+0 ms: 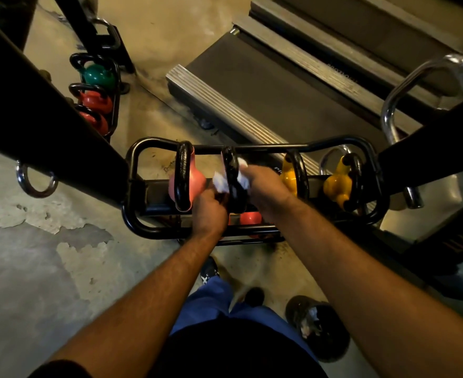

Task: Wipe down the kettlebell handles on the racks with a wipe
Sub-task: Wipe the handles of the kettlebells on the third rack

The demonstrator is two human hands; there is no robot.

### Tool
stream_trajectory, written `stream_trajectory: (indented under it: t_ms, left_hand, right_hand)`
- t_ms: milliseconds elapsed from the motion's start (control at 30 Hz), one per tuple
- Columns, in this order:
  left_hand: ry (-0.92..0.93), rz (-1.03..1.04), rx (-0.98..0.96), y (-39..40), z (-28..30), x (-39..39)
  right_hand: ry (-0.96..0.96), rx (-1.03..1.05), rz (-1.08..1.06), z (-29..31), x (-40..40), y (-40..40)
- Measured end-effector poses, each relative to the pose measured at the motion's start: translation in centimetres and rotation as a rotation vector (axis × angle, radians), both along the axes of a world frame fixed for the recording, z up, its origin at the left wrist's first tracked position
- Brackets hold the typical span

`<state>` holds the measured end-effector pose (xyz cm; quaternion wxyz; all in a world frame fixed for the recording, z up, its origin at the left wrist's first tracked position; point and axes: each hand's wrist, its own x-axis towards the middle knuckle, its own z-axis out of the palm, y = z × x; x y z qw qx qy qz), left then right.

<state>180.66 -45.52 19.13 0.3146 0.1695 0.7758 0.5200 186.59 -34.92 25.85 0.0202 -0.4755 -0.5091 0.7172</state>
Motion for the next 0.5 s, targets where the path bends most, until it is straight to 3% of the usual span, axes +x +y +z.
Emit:
stream_trajectory:
  t_ms: [100, 300, 400, 500]
  left_hand:
    - [0.089, -0.036, -0.021, 0.0, -0.8, -0.1]
    - [0.021, -0.042, -0.028, 0.9, 0.4, -0.4]
    - [-0.001, -0.030, -0.026, 0.6, -0.1, -0.4]
    - [-0.016, 0.015, -0.038, 0.4, -0.2, 0.0]
  right_hand:
    - [0.001, -0.036, -0.004, -0.9, 1.2, 0.6]
    - [0.001, -0.181, -0.218, -0.5, -3.8, 2.8]
    - [-0.048, -0.113, -0.165, -1.0, -3.1, 2.0]
    - [-0.035, -0.064, 0.023, -1.1, -0.8, 2.1]
